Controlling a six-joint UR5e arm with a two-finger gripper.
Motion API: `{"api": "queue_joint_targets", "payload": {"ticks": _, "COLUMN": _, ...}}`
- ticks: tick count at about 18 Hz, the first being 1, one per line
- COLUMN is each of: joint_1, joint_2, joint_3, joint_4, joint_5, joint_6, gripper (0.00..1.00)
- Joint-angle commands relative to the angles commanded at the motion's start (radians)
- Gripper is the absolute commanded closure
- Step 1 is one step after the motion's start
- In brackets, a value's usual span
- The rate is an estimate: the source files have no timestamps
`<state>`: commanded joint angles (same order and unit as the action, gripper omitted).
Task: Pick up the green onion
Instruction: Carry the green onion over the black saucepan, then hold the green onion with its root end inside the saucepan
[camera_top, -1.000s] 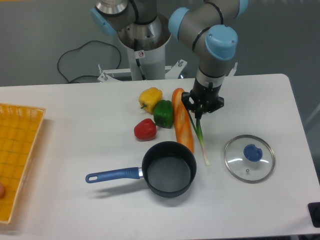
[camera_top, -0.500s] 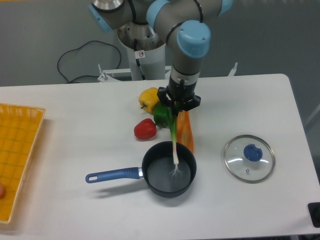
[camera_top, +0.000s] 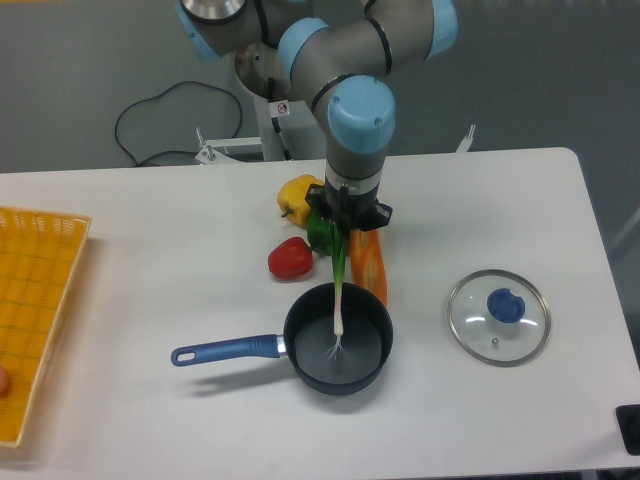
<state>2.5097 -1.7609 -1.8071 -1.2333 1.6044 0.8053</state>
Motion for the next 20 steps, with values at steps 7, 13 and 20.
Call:
{"api": "queue_joint_targets", "payload": {"ticks": 7, "joint_1": -0.028, "joint_2": -0.026, "joint_3": 0.049, "joint_4": -0.058, "joint_5": 0.040, "joint_6": 0.000, "gripper": 0.92}}
{"api": "queue_joint_targets", "payload": {"ticks": 13, "joint_1": -0.029, "joint_2": -0.012, "joint_3": 0.049, "joint_4": -0.060, "joint_5": 0.032, "joint_6": 0.002, "gripper": 0.92}}
{"api": "queue_joint_targets", "payload": {"ticks": 20, "joint_1": -0.029, "joint_2": -0.005, "joint_3": 0.052, "joint_4": -0.058, "joint_5": 0.032, "joint_6": 0.006, "gripper": 0.92}}
